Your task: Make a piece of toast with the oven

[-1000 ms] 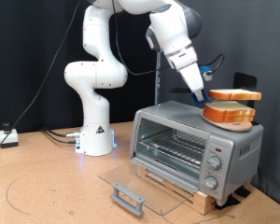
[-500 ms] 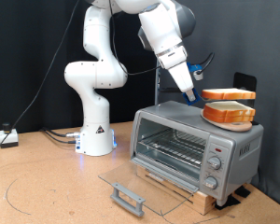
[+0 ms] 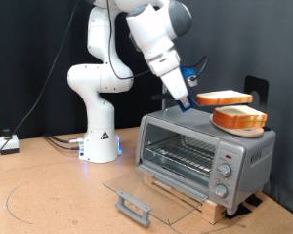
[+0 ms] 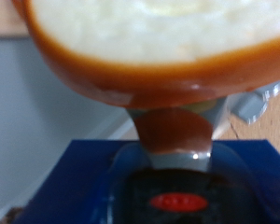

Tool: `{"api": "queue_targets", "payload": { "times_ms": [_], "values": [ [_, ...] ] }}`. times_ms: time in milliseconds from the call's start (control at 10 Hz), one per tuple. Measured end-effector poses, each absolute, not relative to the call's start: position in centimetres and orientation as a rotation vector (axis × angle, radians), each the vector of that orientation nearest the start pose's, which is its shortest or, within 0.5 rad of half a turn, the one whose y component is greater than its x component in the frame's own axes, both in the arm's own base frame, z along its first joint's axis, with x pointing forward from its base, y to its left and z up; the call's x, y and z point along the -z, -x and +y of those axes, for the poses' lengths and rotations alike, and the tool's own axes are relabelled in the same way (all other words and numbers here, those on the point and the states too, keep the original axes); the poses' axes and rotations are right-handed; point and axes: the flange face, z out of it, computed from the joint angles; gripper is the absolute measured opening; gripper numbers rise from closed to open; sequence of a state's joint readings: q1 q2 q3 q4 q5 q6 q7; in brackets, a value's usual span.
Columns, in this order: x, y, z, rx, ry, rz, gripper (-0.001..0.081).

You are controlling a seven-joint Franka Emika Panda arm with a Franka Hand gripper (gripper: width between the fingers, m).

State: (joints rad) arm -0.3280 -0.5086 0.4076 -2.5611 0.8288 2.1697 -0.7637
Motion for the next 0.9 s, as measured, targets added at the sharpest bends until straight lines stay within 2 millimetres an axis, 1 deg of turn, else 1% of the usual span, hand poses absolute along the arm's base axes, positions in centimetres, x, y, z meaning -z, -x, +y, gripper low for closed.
{"api": "queue_targets", "payload": {
  "times_ms": [400,900],
  "values": [
    [-43.7,-39.8,-0.6,0.347,2.653,-0.505,0.0396],
    [-43.7,-37.5,-8.8,0.325,2.651,-0.570,0.0396]
  ]
}}
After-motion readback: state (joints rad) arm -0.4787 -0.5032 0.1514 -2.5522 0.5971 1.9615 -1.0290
